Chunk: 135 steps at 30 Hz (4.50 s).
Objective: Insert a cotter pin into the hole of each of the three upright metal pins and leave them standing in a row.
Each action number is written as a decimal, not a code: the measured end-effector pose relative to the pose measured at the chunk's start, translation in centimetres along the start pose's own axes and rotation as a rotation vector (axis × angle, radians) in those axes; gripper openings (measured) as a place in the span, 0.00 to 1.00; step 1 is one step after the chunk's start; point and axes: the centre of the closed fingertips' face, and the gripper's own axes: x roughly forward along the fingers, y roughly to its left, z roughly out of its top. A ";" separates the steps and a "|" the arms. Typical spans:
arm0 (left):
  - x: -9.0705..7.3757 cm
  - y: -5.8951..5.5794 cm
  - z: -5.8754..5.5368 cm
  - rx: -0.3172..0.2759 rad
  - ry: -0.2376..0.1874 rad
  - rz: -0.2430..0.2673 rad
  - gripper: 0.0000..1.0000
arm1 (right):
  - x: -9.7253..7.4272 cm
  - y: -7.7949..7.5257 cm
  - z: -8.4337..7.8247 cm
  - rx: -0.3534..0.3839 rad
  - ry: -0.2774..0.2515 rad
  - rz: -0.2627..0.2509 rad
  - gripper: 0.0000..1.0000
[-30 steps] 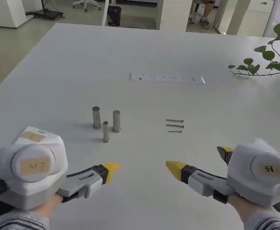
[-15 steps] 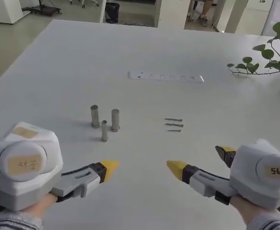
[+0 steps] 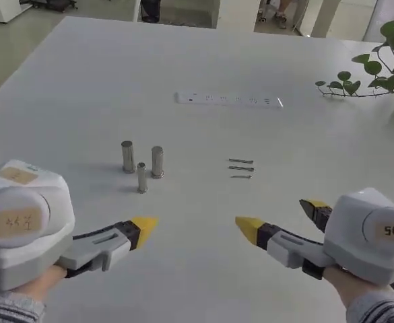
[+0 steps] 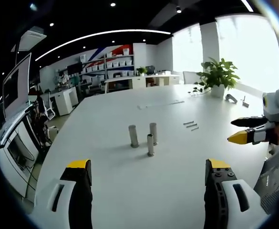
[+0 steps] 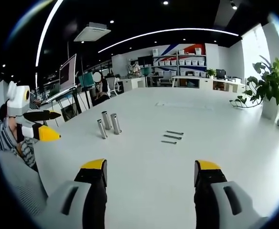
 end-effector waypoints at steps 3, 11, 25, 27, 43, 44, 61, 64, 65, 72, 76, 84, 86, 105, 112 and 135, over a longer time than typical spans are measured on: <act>-0.1 -0.1 0.1 -0.001 -0.002 -0.007 0.99 | 0.3 0.6 0.5 -0.025 -0.001 0.025 0.72; -0.2 0.3 0.0 -0.018 -0.004 -0.011 0.99 | 2.8 3.8 1.7 -0.056 0.008 0.160 0.65; 0.3 0.4 0.0 -0.016 -0.013 -0.015 0.98 | 8.5 9.7 3.9 -0.147 0.026 0.363 0.54; 0.4 0.5 0.0 -0.019 -0.015 -0.014 0.98 | 9.0 10.4 3.8 -0.154 0.030 0.384 0.53; 0.9 0.4 0.1 0.025 -0.037 -0.011 0.95 | 13.8 13.8 3.3 -0.150 0.029 0.492 0.31; 0.9 0.4 0.1 0.024 -0.038 -0.011 0.94 | 13.9 13.9 3.2 -0.152 0.031 0.495 0.30; 1.1 0.4 -0.3 0.002 -0.030 -0.018 0.91 | 16.7 15.5 2.9 -0.138 0.015 0.548 0.08; 1.2 0.4 -0.4 0.001 -0.026 -0.021 0.90 | 16.7 15.6 3.0 -0.138 0.013 0.551 0.06; 1.2 0.4 -0.4 -0.001 -0.026 -0.022 0.90 | 16.7 15.6 3.0 -0.152 0.008 0.548 0.06; 1.3 0.3 -0.5 0.003 -0.022 -0.027 0.90 | 16.6 15.5 3.1 -0.206 0.018 0.567 0.04; 1.3 0.0 -0.3 0.003 -0.032 -0.037 0.90 | 15.9 15.5 3.1 -0.289 0.018 0.598 0.04; 1.3 -0.2 -0.3 0.011 -0.029 -0.043 0.90 | 13.7 14.8 2.8 -0.380 0.031 0.672 0.04; 1.3 -0.3 -0.4 0.017 -0.023 -0.046 0.90 | 13.1 14.6 2.7 -0.379 0.035 0.689 0.04; 1.4 -1.0 -0.5 0.038 -0.015 -0.070 0.89 | 9.9 12.2 0.1 -0.440 0.092 0.778 0.04; 1.4 -1.0 -0.6 0.051 -0.010 -0.069 0.88 | 9.7 12.2 0.1 -0.452 0.087 0.798 0.04; 1.4 -1.0 -0.8 0.048 -0.003 -0.070 0.88 | 8.6 11.0 -0.1 -0.444 0.119 0.771 0.18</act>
